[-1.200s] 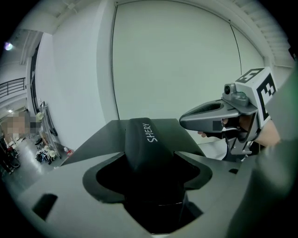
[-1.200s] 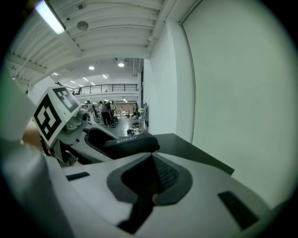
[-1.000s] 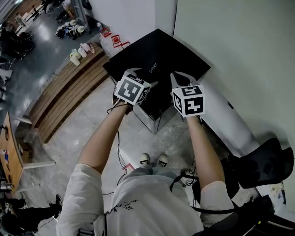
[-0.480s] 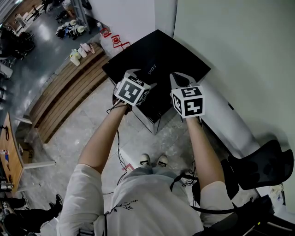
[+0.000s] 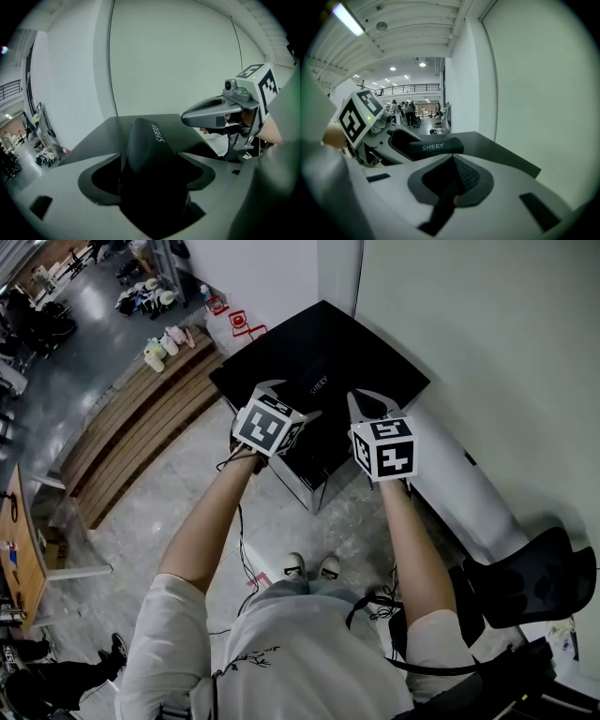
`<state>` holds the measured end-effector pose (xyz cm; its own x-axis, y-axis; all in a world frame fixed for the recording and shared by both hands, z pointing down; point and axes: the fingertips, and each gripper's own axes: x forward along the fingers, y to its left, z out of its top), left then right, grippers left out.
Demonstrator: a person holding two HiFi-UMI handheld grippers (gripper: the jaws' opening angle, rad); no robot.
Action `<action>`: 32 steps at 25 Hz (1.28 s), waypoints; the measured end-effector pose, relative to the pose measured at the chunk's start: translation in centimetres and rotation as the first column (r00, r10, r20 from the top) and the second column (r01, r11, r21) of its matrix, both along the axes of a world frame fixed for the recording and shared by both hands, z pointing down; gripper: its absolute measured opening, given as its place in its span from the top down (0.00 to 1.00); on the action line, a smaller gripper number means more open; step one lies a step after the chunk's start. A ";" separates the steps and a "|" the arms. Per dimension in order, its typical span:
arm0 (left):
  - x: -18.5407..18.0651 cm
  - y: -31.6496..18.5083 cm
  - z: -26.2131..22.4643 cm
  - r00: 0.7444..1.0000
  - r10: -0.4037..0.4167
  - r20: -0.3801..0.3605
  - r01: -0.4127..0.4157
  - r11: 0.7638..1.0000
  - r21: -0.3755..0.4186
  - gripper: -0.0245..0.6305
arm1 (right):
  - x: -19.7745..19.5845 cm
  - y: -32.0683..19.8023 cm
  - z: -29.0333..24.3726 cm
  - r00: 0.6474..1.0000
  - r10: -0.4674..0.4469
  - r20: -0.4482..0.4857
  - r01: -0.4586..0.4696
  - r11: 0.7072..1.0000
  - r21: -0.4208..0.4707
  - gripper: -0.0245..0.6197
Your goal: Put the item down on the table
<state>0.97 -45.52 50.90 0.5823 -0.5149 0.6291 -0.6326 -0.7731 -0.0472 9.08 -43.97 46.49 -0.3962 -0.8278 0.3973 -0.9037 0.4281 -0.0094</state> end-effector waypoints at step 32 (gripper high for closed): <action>-5.2 20.2 -2.0 0.909 -0.308 -0.281 0.353 0.927 0.127 0.95 | -3.5 20.6 2.0 0.990 0.005 0.141 -0.002 1.000 -0.021 0.96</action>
<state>-4.23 -25.37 48.93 0.4867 -0.7913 0.3700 -0.8584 -0.5118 0.0347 5.61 -23.39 48.52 -0.4463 -0.8217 0.3544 -0.8943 0.4231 -0.1454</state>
